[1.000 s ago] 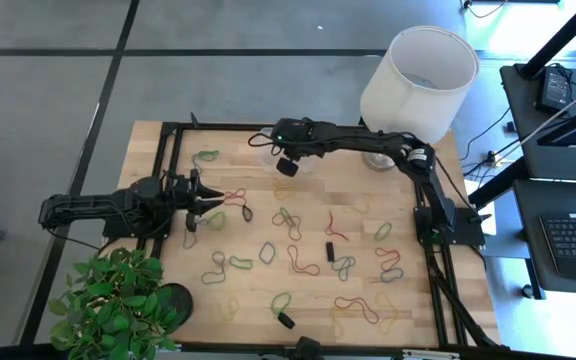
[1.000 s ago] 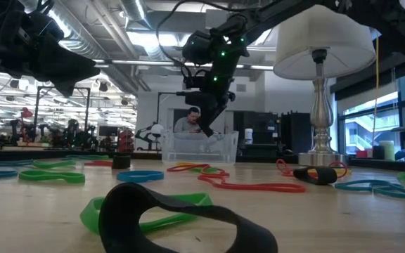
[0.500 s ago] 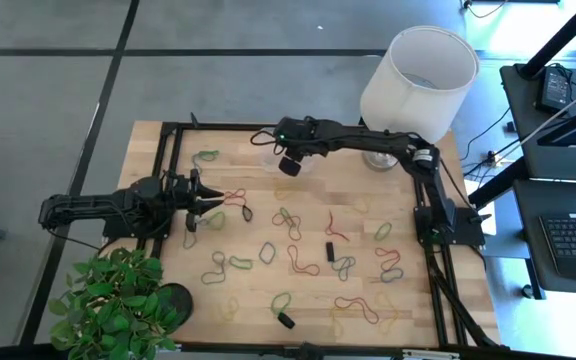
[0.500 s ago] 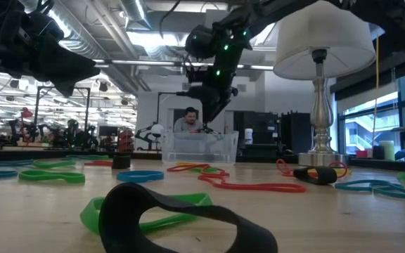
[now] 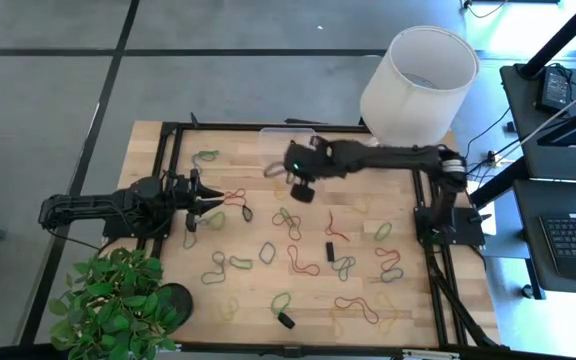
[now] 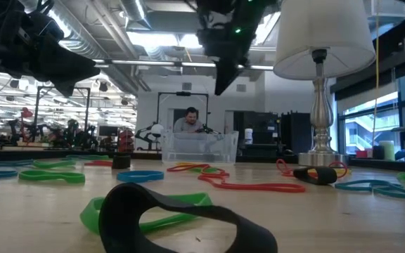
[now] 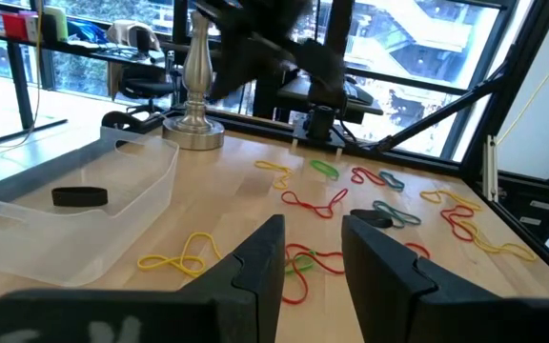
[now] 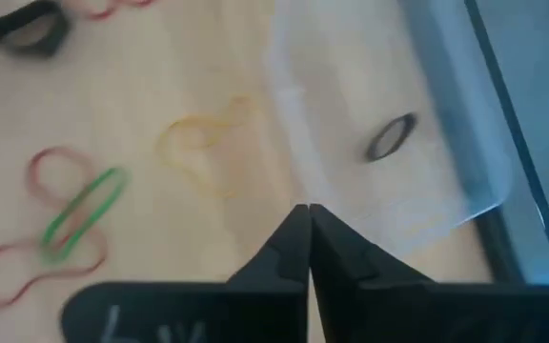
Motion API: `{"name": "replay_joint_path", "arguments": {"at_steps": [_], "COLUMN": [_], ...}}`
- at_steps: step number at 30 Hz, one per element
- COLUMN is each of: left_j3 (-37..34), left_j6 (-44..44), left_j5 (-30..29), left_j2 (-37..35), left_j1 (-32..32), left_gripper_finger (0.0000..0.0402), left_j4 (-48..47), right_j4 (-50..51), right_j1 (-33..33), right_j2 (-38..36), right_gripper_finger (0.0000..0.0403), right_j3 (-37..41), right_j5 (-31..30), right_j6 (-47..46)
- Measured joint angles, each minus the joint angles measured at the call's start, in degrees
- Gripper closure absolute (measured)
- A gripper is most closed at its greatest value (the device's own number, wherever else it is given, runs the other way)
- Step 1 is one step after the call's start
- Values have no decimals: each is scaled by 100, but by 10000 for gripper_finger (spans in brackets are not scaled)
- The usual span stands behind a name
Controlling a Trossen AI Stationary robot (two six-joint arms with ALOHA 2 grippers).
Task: Pick and place rubber bands into bin
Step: Put the blue rubber band into the transparent bin
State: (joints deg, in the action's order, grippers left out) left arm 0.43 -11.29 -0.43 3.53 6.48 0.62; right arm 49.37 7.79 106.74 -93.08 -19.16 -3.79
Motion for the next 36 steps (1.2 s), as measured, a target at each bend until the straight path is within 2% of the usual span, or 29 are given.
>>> {"name": "replay_joint_path", "arguments": {"at_steps": [4,10,16,21,30,36], "left_j3": [2,0,0,0,0,0], "left_j6": [0,0,2,0,0,0], "left_j5": [0,0,0,0,0,0], "left_j2": [0,0,-2,0,0,0], "left_j1": [0,0,0,0,0,0], "left_gripper_finger": [300,300,300,300,300,300], "left_j4": [2,2,11,26,27,28], "right_j4": [-1061,-3400,-5737,-6169,-6075,-5810], "right_j1": [-411,-1209,-1817,-1921,-1899,-2075], "right_j2": [-848,-2134,-2573,-2564,-2528,-2483], "right_gripper_finger": [385,399,394,399,388,395], "right_j3": [1608,3942,5558,5931,5974,5976], "right_j5": [-6,-16,-264,-282,-279,-273], "right_j6": [-581,-1354,-1592,-1550,-1550,-1924]}}
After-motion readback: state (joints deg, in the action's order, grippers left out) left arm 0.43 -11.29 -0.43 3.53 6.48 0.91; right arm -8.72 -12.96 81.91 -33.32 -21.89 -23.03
